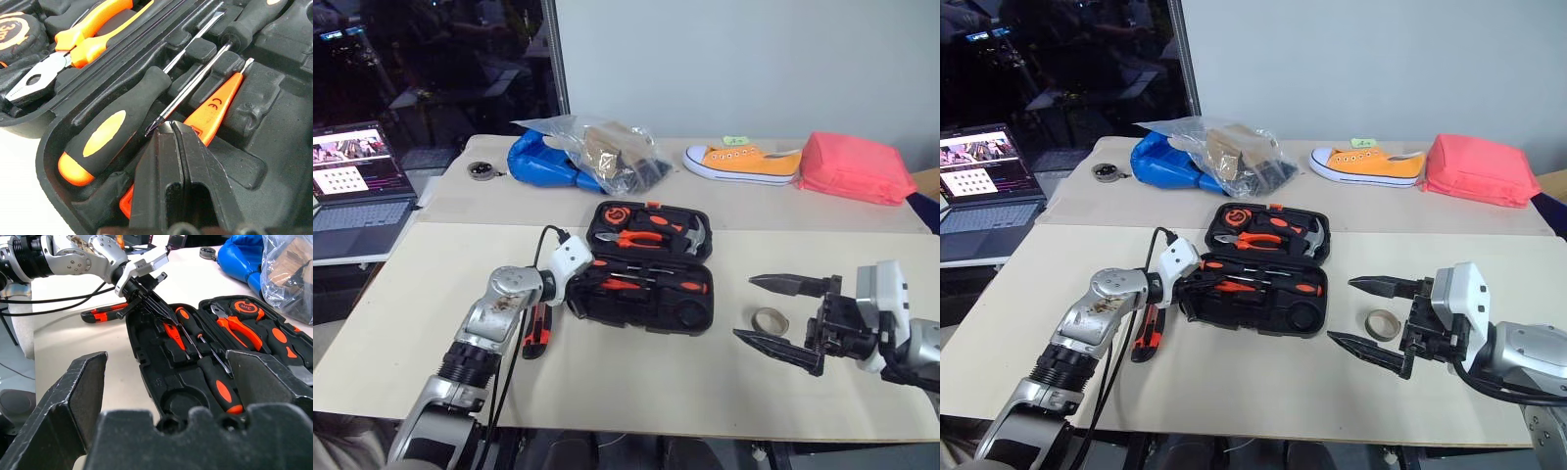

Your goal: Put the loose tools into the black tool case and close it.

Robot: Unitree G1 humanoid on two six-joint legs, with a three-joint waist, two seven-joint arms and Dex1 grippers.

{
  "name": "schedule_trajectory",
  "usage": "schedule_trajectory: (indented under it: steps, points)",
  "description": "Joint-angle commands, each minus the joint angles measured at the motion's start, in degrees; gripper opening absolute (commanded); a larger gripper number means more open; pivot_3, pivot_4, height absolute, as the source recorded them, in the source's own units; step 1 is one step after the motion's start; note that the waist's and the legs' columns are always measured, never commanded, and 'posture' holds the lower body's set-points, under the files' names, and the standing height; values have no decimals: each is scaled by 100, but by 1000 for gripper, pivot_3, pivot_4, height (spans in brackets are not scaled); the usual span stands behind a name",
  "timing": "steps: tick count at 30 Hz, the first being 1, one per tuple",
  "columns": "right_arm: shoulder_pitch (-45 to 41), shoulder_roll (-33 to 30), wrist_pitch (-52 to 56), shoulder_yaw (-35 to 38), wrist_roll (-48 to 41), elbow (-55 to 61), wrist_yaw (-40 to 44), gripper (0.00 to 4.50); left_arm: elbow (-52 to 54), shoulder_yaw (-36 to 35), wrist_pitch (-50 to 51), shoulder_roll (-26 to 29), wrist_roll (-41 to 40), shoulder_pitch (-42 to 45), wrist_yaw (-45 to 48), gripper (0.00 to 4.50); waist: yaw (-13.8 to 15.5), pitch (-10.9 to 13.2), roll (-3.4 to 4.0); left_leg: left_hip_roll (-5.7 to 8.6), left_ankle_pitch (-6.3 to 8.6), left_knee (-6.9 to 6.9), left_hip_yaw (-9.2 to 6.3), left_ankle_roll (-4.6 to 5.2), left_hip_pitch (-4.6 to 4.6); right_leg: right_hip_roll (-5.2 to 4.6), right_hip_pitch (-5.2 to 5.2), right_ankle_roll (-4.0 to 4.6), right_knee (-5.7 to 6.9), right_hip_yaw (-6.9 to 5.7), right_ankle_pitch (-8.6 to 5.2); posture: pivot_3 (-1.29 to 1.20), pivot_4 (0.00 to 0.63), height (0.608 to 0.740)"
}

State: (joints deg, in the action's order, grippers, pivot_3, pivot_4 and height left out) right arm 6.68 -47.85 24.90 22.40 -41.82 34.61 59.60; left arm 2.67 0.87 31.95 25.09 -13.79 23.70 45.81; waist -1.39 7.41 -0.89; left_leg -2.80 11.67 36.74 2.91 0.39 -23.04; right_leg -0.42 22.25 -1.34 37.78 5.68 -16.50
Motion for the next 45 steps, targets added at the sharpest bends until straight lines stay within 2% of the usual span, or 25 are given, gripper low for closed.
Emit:
schedule_trajectory:
  steps: [1, 4, 6, 9, 13, 17, 24, 29, 30, 32, 36, 38, 42, 43, 45]
  points:
    - [-277, 26, -195, -168, -14, -126, 95, 4500, 1211, -1550, 1283, -49, -1057, 90, -912, 57, -12, 2, -4, -3, 0, 0, -2, 0, -2, -1, 0, 0, -3, -2, 0, 0, 150, 740]
    - [-502, 59, -224, -366, -43, -289, 178, 4500, 1613, -2459, 2196, -126, -1563, -17, -1609, 57, -19, 1, -2, -3, 1, -3, -2, 1, -1, -7, -1, 0, -8, -2, 0, 0, 150, 740]
    - [-661, 73, -248, -513, -34, -408, 271, 4500, 2053, -2774, 2602, -185, -1743, -305, -1963, 560, -22, 2, -4, 0, 1, -5, -4, 1, -2, -9, -2, 0, -10, -3, 0, 0, 150, 740]
    - [-897, 78, -237, -689, -64, -538, 386, 4500, 2739, -2960, 3149, -247, -1898, -769, -2403, 1474, -8, 10, -16, 2, 1, -5, -7, 0, -3, -17, -4, 7, -12, -6, 4, 0, 150, 740]
    - [-1239, 85, -242, -915, -50, -752, 569, 4500, 3697, -2951, 4119, -378, -2032, -1410, -2955, 2904, 2, 16, -27, 1, 1, -5, -8, 0, 1, -19, -5, 21, -13, -7, 13, 0, 150, 740]
    - [-1472, 120, -295, -1102, 36, -994, 741, 4500, 4568, -2568, 4950, -643, -1937, -1659, -3537, 4452, 53, 18, -30, 1, 1, -6, -10, -1, 6, -19, -8, 23, -13, -10, 14, 0, 150, 740]
    - [-1745, 31, -211, -1141, -28, -1134, 939, 4500, 4874, -1907, 5724, -1210, -1344, -1949, -4413, 4452, 11, 18, -31, 8, 1, -8, -8, -1, 8, -14, -9, 33, -15, -2, 19, 0, 150, 740]
    - [-1843, -144, -107, -1027, -153, -1138, 1122, 4500, 4461, -1173, 5325, -1494, -772, -2318, -4925, 4452, 25, 19, -32, 9, 1, -13, -10, -1, 11, -9, -9, 39, -16, -3, 21, 0, 150, 740]
    - [-1855, -163, -96, -1021, -161, -1139, 1127, 4500, 4411, -1062, 5207, -1494, -704, -2403, -4942, 3937, 30, 18, -30, 9, 1, -13, -9, -1, 12, -12, -11, 39, -16, -1, 21, 0, 150, 740]
    - [-1869, -189, -81, -1012, -176, -1140, 1134, 4500, 4390, -924, 4992, -1535, -603, -2524, -4950, 3386, 34, 18, -31, 9, 1, -13, -8, -1, 14, -16, -13, 39, -17, 1, 21, 0, 150, 740]
    - [-1882, -201, -85, -1022, -156, -1156, 1142, 4500, 4416, -911, 4448, -1543, -486, -2668, -4835, 1818, 36, 18, -31, 9, 1, -13, -3, -1, 15, -21, -13, 39, -17, 5, 21, 0, 150, 740]
    - [-1886, -190, -92, -1033, -148, -1159, 1130, 4500, 4506, -996, 4112, -1524, -497, -2699, -4715, 1749, 38, 19, -31, 8, 1, -13, -3, -1, 13, -22, -12, 40, -18, 4, 21, 0, 150, 740]
    - [-1830, -91, -125, -1048, -122, -1139, 1012, 4500, 4858, -1541, 3396, -1121, -924, -2469, -3867, 1749, 41, 22, -35, 7, 1, -14, -4, -1, 8, -17, -6, 42, -19, -1, 20, 0, 150, 740]
    - [-1789, -71, -142, -1039, -111, -1139, 983, 4500, 4825, -1669, 3193, -824, -1117, -2288, -3451, 1749, 40, 24, -38, 5, 1, -14, -4, -1, 8, -14, -6, 46, -20, -2, 19, 0, 150, 740]
    - [-1656, -48, -190, -988, -77, -1115, 937, 4500, 4487, -1670, 2952, 125, -1691, -1653, -2143, 1749, 53, 30, -45, 4, 1, -20, -2, -1, 8, -14, -5, 49, -21, -4, 17, 0, 150, 740]
